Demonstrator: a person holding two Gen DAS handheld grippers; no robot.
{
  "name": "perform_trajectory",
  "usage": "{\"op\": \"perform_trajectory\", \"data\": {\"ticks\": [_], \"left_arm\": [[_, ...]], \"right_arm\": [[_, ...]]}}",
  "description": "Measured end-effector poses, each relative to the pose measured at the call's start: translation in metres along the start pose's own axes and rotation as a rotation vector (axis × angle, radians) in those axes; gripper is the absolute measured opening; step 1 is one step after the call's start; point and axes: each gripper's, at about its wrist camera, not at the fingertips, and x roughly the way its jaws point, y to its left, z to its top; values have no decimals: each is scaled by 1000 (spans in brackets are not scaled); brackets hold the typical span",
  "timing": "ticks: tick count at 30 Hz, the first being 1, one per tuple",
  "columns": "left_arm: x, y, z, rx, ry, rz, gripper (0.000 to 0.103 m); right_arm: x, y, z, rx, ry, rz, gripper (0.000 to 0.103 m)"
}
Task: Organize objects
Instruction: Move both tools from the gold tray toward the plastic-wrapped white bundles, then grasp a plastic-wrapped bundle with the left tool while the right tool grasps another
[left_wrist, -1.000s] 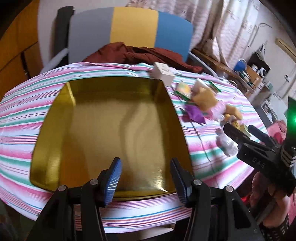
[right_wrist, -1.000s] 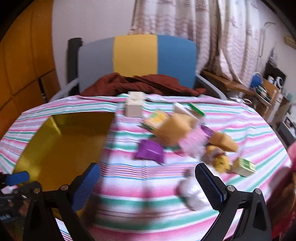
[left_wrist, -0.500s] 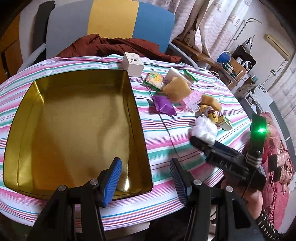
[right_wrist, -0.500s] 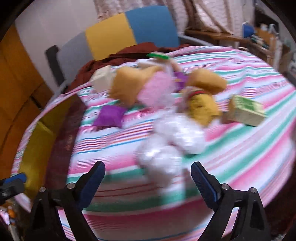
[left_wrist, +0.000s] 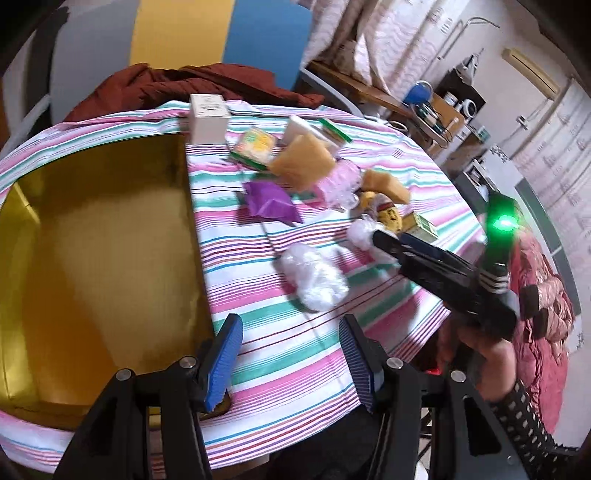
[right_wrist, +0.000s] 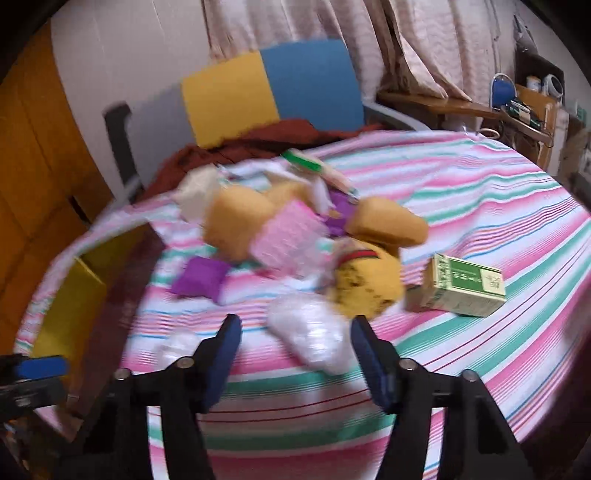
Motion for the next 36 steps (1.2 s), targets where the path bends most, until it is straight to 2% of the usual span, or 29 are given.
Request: {"op": "perform_trajectory", "data": {"ticks": [3,5,8,10,13,16,20,22,25,28,36], "left_arm": [[9,-6,5,15,10,9,55],[17,-9,8,25,23,1,56],[35,-13,11,13,91,-34,56],[46,-17,13,13,119,-29,56],[53,-25,14,40,109,-2,56],[57,-35,16,81,80,28,56],[70,-37,21,120,47,113,55],[76,-36,24,125,43,123,55],[83,-33,24,117,25,79,51],[94,-27,22,86,37,36,42],[89,-21,18,87,24,-27,37]], "right_arm": [[15,-4,0,-31,21,0,61],[24,-5,-1,-29,37,11,56],[34,-5,-1,-16,44,16,46],[37,-4,-3,0,46,27,38],[32,-2,-6,8,45,26,36],[26,-9,-10,70,56,44,36],[16,-16,-19,126,58,42,36],[13,-17,-23,135,56,39,36],[11,-17,-27,143,51,38,36],[10,-17,-28,153,47,34,36],[11,-15,-28,162,46,19,36]]}}
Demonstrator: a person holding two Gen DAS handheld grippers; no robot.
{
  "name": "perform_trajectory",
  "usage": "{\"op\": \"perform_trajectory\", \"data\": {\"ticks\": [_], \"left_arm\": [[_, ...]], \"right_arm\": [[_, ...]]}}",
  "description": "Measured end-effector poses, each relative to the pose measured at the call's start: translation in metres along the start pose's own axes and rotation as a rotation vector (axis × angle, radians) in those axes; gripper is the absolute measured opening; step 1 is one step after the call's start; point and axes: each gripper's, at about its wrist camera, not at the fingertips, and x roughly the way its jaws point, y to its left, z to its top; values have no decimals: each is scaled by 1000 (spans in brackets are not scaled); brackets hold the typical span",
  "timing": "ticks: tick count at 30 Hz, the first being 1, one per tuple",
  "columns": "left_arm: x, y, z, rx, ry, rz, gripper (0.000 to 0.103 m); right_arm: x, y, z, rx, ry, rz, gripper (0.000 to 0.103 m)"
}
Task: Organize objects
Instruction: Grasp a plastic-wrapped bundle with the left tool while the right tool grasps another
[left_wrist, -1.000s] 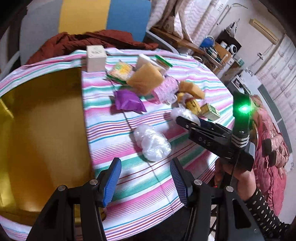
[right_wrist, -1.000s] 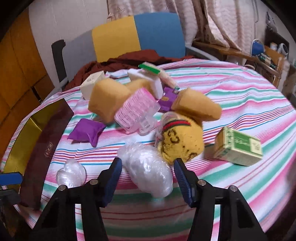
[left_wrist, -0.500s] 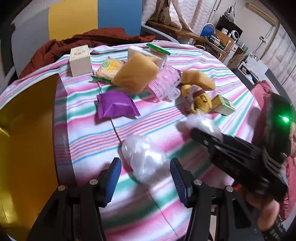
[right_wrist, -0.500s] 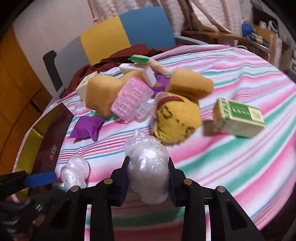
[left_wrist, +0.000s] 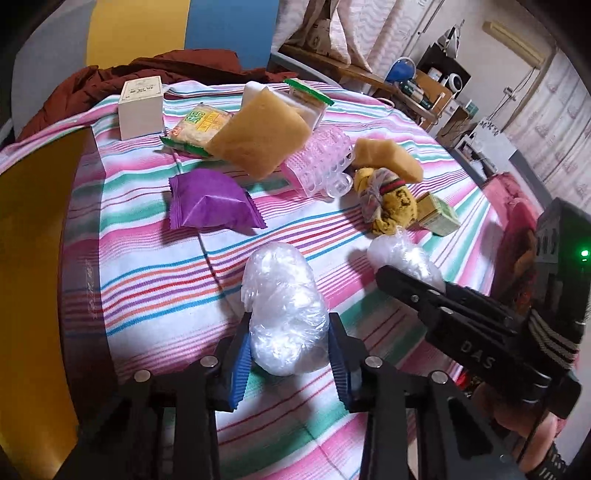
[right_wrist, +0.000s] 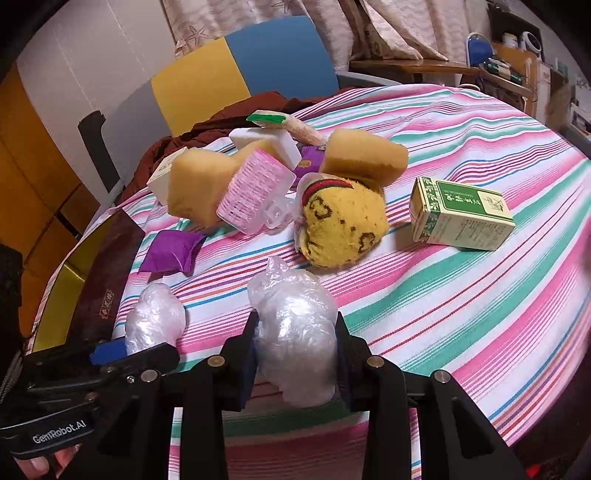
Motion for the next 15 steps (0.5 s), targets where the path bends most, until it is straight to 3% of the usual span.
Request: {"op": "perform_trajectory", "data": {"ticks": [9,15], "left_arm": [[-45,4,-7,22,-79,-64,37],[-79,26,-11,-10,-147,-56,37]], "right_arm": [[-4,7,-2,28,23,12,36],[-15,36,4,-17,6,43,36]]}}
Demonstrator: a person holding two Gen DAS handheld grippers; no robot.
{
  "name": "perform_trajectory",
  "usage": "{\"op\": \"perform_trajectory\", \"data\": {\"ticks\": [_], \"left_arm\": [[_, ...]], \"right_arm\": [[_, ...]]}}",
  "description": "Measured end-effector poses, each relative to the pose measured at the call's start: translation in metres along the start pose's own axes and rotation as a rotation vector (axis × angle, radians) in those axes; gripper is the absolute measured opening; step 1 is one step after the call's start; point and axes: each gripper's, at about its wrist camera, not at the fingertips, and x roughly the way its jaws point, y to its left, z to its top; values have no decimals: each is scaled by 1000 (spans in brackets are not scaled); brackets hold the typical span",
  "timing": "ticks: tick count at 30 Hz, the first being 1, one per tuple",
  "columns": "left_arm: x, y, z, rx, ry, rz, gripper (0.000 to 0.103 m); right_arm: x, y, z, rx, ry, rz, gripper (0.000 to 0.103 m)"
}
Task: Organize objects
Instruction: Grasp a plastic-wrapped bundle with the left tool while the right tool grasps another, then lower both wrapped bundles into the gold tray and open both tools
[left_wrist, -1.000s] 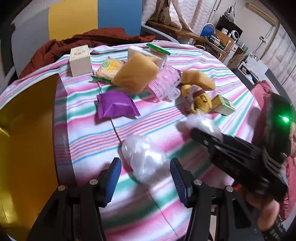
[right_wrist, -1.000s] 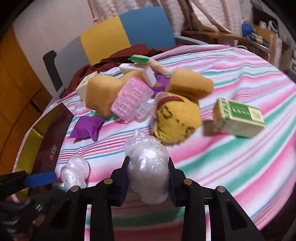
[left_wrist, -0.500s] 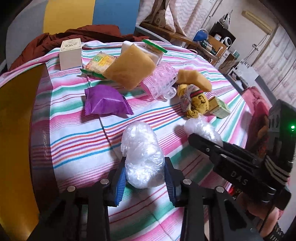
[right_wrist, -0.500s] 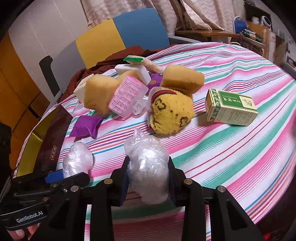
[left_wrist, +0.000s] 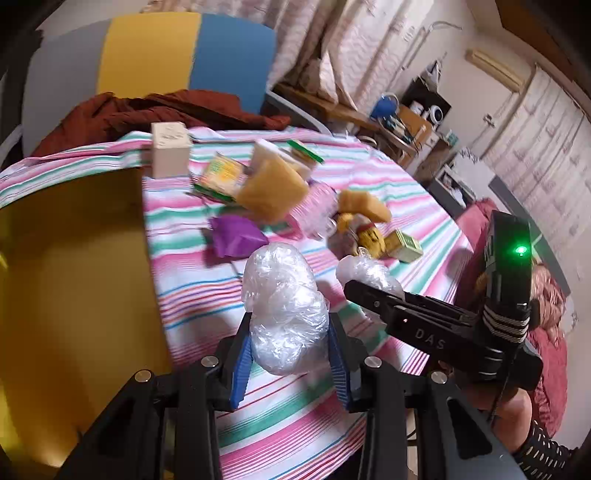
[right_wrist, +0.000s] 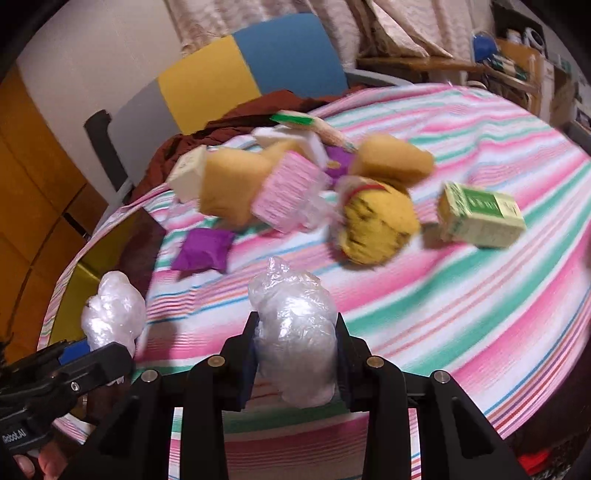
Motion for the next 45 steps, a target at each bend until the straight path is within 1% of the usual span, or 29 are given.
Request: {"op": "perform_trajectory", "data": {"ticks": [7,10,13,16,19,21,25,29,33,34,35,36,37,38,39,40,41,43,45], "left_arm": [[-36,48,3,-99,-68,34,37],[-50,75,4,-132,-86,78,37],[-61,104,7,-168,-97,121,37],[-67,137,11,-208,-94,171,37],[-70,164,13,-243,-80,201,37],[-69,180,14,-259,-63,230,37],[-66,208,17,-283,-36,270,37],[-61,231,17,-307,-15,298,37],[-59,245,20,-320,-4,317,37],[-58,248,22,-317,-2,325,37],[-56,250,24,-313,1,332,37],[-54,251,27,-307,4,336,38],[-53,253,29,-302,7,344,39],[-52,255,31,-300,10,359,42],[-53,255,32,-302,9,365,47],[-53,257,33,-306,6,362,49],[-55,258,33,-316,-4,339,51],[-58,260,32,-338,-18,316,53],[-63,259,31,-353,-35,320,54]], "right_arm": [[-9,60,17,-103,-26,72,36],[-5,90,24,-144,-21,111,36],[3,122,29,-186,4,145,36],[14,155,34,-242,39,171,36],[29,185,38,-266,74,207,36],[43,204,40,-266,116,226,36],[73,227,43,-229,191,259,36],[102,244,44,-207,240,236,36],[123,259,48,-208,248,216,36],[128,263,49,-200,244,225,39],[133,267,52,-187,233,239,39],[136,269,54,-170,221,249,42],[140,271,57,-150,213,258,57],[143,273,59,-132,209,272,64],[143,274,59,-116,199,287,72],[141,276,59,-114,190,290,73],[137,276,58,-120,181,291,73],[127,274,55,-138,165,285,74],[118,270,51,-134,149,287,77]]}}
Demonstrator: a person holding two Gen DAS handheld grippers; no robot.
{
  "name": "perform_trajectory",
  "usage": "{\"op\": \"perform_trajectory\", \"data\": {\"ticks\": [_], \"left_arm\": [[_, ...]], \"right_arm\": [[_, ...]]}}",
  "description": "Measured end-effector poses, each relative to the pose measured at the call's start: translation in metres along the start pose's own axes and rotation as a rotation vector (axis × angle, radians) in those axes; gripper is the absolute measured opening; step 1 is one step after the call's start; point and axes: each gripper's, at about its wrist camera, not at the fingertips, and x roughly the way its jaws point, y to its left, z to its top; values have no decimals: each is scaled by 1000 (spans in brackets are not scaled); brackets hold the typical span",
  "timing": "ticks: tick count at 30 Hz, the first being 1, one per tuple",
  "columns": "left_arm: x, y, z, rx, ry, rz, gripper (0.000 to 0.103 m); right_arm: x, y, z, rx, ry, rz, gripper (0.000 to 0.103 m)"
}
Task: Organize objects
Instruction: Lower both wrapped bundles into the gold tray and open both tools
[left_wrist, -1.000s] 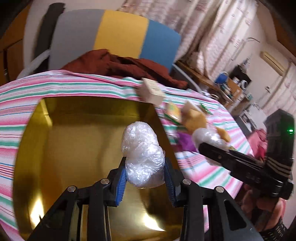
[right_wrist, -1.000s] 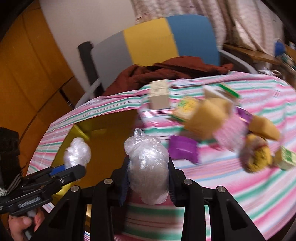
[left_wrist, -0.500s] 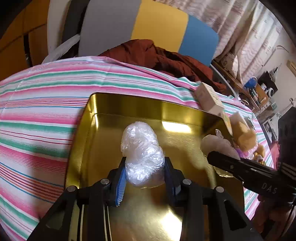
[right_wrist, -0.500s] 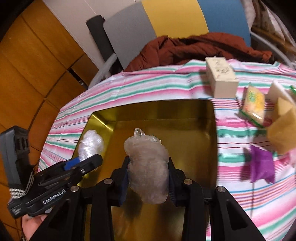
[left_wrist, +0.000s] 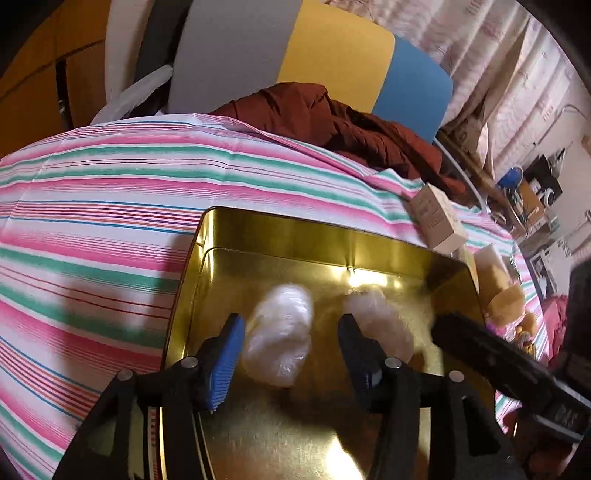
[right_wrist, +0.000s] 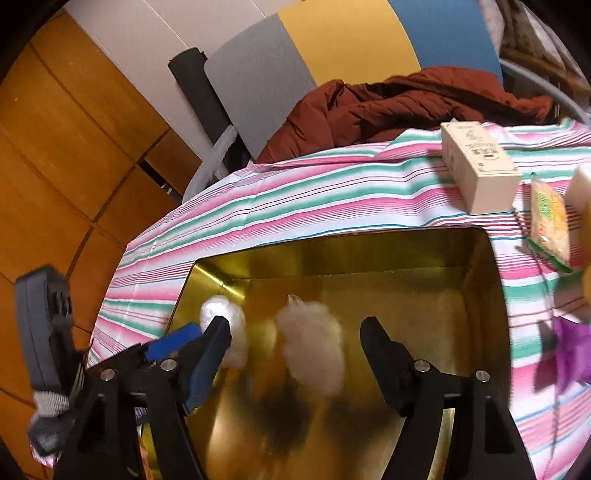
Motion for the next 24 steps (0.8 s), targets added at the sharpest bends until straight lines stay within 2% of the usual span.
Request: {"op": "perform_trajectory", "data": {"ticks": [4,8,15,24], "left_arm": [[-17,-4,-6,-15,-57,22,55],[-34,-10,-18,-55,-96,-5,55],[-47,-28,-45,-86,-111,-67,55],[-54,-70,-70,-2,-99,-118,55]], "right_arm": [[-18,-5,-11,15,-21,-2,80],[-35,-3,-21,-21,-41,-12,80],[-70,-5,-34,-31,-82,-4,80],[-108,-27,-42,-35,-166,-65,82]]}}
